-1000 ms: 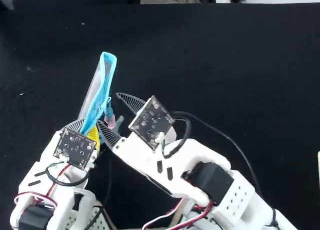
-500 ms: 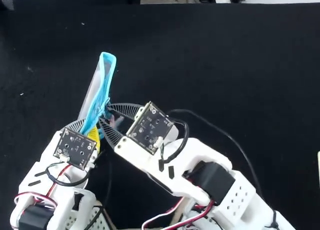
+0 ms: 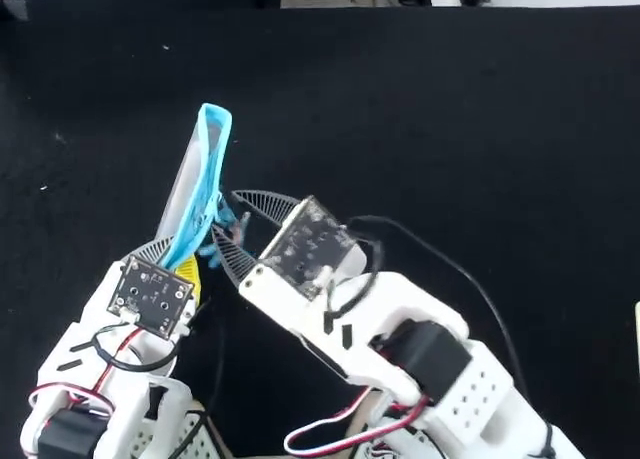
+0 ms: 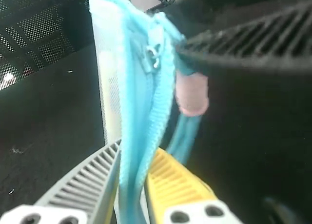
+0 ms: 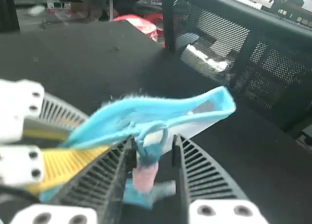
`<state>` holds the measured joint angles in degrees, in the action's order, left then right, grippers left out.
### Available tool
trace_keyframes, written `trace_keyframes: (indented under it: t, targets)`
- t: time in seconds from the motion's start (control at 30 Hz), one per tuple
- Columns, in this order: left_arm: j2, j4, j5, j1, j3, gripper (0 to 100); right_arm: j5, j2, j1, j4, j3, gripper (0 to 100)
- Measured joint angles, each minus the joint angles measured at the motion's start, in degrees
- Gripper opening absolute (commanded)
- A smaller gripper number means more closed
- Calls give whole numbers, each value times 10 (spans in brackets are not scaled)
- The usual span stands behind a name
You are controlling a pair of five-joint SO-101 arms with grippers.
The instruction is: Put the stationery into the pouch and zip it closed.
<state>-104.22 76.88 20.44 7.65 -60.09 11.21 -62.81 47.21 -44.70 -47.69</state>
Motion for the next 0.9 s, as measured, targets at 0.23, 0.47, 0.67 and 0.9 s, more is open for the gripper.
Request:
trace_keyframes:
  t: [0.23,0.47,0.67,0.9]
  targets:
    - [0,0,0,0,0,30,19,0,-1,10,-9,130]
    - [0,0,0,0,0,30,20,0,-1,49,-9,130]
    - [0,0,0,0,0,30,21,0,-12,50,-9,130]
    - [0,0,0,0,0,30,20,0,-53,55,-9,131]
